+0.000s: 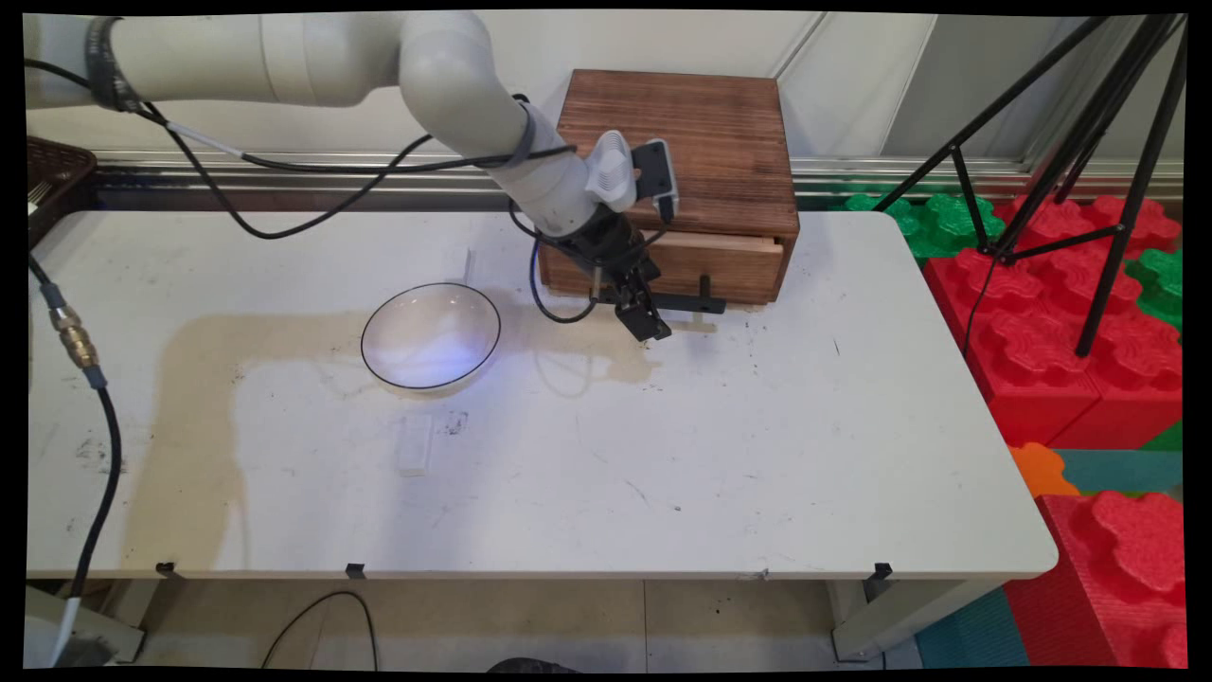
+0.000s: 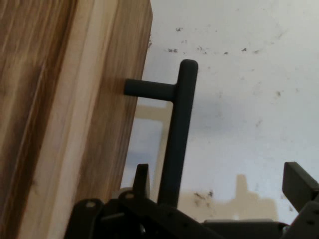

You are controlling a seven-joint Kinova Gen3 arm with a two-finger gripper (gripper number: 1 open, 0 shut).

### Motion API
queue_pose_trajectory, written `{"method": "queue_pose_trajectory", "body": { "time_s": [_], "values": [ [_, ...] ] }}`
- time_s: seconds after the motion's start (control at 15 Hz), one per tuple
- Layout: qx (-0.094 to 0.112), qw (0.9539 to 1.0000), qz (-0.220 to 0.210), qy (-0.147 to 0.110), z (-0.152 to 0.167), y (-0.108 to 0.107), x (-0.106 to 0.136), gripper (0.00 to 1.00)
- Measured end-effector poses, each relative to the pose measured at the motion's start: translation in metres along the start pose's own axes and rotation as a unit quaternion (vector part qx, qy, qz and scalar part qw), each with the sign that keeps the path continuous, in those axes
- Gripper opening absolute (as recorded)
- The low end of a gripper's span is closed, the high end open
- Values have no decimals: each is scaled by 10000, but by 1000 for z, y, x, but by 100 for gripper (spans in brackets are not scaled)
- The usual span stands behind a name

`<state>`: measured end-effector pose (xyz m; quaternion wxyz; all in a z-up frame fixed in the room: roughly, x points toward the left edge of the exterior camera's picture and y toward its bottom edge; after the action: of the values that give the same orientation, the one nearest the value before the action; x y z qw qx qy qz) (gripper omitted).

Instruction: Open the drawer

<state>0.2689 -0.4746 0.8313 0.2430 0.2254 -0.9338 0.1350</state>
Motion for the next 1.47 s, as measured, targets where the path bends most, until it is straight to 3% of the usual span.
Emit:
{"method": "queue_pose_trajectory", "body": {
  "time_s": [0.47,0.93,1.47],
  "values": [
    [-49,9999,66,-98,25,-4,-2,100],
    [-103,9998,13,-188,31,3,-5,100],
    [-128,9994,-150,-293,17,30,-2,100]
  ]
}}
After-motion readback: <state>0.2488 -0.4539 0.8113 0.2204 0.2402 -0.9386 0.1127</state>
